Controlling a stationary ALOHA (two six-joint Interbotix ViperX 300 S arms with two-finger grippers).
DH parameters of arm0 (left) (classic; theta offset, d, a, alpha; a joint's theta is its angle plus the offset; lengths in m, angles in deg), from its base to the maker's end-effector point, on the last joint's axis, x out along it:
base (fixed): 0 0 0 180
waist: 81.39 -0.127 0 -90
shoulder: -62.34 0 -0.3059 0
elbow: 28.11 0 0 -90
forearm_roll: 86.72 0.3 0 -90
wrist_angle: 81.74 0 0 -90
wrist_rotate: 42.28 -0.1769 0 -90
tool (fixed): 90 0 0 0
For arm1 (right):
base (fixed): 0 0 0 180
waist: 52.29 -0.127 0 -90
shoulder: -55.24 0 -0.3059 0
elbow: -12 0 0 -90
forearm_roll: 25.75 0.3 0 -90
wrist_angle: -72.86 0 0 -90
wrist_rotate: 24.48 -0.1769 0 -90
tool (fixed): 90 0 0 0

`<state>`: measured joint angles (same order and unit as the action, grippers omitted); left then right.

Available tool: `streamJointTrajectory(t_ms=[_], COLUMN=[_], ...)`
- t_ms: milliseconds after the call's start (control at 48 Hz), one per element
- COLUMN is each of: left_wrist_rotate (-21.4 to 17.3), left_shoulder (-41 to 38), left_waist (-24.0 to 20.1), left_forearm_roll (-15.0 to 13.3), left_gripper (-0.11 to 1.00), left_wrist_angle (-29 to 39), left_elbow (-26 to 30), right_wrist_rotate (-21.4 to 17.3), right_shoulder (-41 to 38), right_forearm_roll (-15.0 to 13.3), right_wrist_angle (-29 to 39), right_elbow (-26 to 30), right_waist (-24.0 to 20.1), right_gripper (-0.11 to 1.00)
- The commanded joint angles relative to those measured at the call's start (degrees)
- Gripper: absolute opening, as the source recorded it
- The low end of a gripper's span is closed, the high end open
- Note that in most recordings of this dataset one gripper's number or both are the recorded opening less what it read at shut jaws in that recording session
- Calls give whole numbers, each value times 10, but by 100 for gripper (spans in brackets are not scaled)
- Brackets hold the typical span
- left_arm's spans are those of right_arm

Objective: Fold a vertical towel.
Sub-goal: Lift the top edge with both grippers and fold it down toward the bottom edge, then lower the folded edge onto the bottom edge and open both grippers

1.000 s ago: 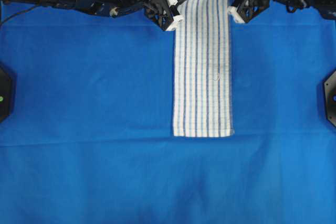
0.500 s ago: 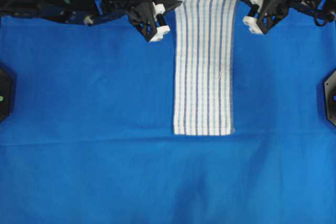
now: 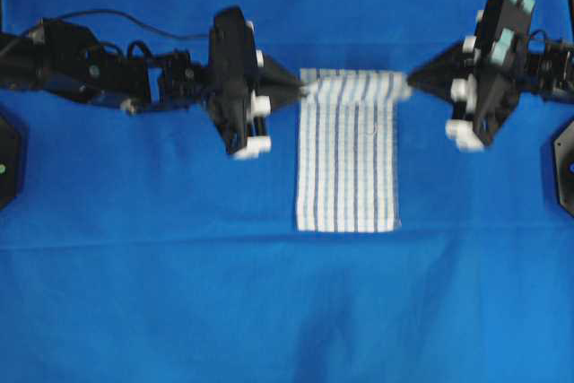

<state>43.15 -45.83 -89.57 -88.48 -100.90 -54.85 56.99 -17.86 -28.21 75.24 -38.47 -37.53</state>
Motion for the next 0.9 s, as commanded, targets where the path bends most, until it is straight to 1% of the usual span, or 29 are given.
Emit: streamJointTrajectory(t_ms=[0,146,271,375,667,875], left_wrist_rotate=[-1,-1,-1,0,3,4], left_shoulder=[17,12,4,-11,-46,-62], left_waist=[26,62,82,98,134,141], left_forearm_roll=[1,1,1,1,1,1], left_gripper=[4,4,4,4,4,4], left_wrist_angle=[-1,2,2,2,-3,-9], left_elbow=[-1,-3,-3,-3,2,7], right_wrist_rotate=[-17,-53,-79,-96,-139,-146], right_shoulder=[1,-7,-23,-40,-107,-138], right_forearm_roll=[2,2,2,3,3,3], right_wrist_angle=[13,25,33,33,24,20], right_elbow=[0,-5,-4,-4,10,19], right_waist=[-29,-79,-119,-142,-192,-207], right_gripper=[8,8,8,8,8,8])
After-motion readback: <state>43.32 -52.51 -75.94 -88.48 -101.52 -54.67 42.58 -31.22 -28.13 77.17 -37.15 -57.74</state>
